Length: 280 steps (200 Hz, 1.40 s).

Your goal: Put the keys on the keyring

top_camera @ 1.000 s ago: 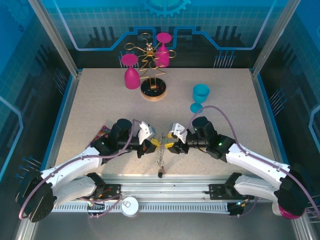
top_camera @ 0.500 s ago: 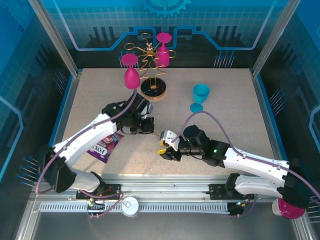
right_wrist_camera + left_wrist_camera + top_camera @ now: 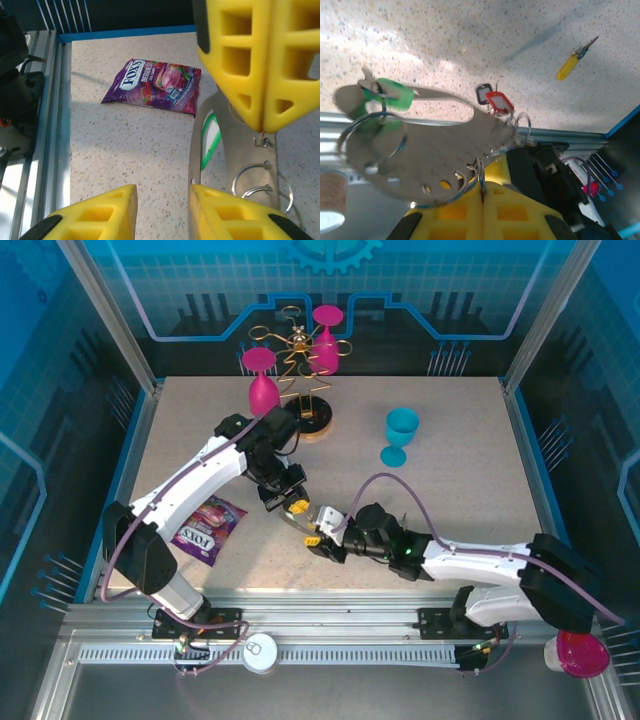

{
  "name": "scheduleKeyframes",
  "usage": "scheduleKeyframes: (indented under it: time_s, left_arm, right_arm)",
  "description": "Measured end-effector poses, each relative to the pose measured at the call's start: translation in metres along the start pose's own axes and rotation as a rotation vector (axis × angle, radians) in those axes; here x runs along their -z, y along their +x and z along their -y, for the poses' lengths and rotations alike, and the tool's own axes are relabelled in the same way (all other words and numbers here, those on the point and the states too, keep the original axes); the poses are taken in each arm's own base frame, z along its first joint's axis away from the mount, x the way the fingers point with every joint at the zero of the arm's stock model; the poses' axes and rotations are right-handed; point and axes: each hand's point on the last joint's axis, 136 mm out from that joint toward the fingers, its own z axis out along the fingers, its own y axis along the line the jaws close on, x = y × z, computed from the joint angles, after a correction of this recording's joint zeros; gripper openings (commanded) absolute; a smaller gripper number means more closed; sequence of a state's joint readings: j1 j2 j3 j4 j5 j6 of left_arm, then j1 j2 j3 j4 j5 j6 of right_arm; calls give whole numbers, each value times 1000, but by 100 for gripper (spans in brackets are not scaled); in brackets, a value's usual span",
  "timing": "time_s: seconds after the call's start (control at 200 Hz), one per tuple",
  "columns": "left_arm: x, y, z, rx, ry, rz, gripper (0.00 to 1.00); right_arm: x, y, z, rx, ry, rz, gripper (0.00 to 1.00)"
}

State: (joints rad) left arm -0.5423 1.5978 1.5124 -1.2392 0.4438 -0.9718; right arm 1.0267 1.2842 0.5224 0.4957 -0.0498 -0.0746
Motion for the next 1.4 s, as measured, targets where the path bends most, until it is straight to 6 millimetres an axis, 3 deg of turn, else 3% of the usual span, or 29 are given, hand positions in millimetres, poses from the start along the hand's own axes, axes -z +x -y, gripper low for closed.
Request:
scheduleKeyframes:
  time_s: [0.15, 0.4, 0.56, 0.76, 0.961, 1.196, 1.401]
  left_arm:
    - [-1, 6, -7, 78, -2, -27, 0]
    - [-11, 30, -38, 253, 31, -89, 0]
    - [-12, 34, -38, 312, 67, -103, 0]
    - [-13, 31, -29, 323, 110, -107, 0]
    - [-19, 31, -30, 322, 119, -124, 0]
    - [-43, 33, -52, 367, 111, -161, 0]
    - [-70, 34, -74, 446, 109, -207, 0]
  right_arm:
    - [-9, -2, 10, 6, 52, 32, 33]
    - [-2, -3, 16, 25, 101, 106, 33]
    - [3, -3, 7, 84, 66, 153, 34]
    - [15, 24, -5, 162, 37, 131, 31]
    - [27, 2, -3, 210, 59, 198, 24]
    - [31, -2, 0, 225, 73, 198, 21]
    - [20, 23, -5, 239, 45, 116, 22]
